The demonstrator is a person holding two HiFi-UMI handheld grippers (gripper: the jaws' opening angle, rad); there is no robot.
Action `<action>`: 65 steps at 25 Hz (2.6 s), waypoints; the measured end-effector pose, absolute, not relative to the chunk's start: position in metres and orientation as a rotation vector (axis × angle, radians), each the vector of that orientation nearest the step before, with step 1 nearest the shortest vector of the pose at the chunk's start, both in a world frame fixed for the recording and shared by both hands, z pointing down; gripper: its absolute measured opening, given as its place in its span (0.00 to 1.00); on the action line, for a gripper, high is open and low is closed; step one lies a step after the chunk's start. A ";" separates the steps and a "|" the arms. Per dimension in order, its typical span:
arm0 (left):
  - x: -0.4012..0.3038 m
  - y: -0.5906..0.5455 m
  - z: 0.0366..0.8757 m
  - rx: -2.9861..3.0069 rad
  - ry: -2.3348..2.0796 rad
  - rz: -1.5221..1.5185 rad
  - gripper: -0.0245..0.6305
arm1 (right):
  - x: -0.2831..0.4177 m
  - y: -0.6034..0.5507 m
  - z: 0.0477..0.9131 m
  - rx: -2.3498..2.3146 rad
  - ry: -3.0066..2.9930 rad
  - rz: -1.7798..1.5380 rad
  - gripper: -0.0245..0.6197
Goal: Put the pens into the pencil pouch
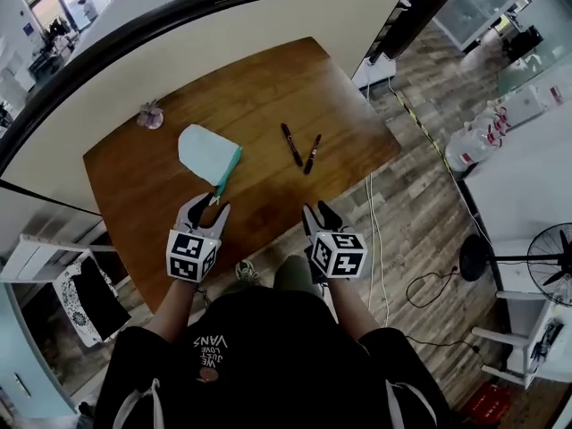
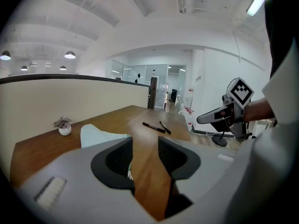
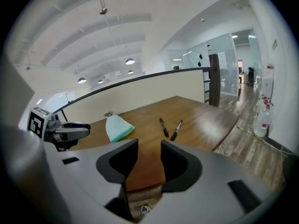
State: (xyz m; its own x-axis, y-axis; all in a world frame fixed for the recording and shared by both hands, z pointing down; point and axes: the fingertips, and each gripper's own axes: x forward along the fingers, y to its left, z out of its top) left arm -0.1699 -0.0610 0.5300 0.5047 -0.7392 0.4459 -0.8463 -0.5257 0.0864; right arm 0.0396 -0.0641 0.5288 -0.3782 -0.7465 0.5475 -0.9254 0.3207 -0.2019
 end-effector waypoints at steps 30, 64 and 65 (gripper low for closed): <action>-0.166 -0.143 0.616 2.251 -1.434 0.787 0.28 | 0.023 -0.213 0.637 1.024 -2.000 0.495 0.27; -0.154 -0.186 0.595 2.307 -1.370 0.803 0.08 | -0.014 -0.172 0.596 0.946 -2.171 0.609 0.14; -0.151 -0.188 0.591 2.320 -1.367 0.793 0.08 | -0.017 -0.167 0.592 0.939 -2.186 0.611 0.14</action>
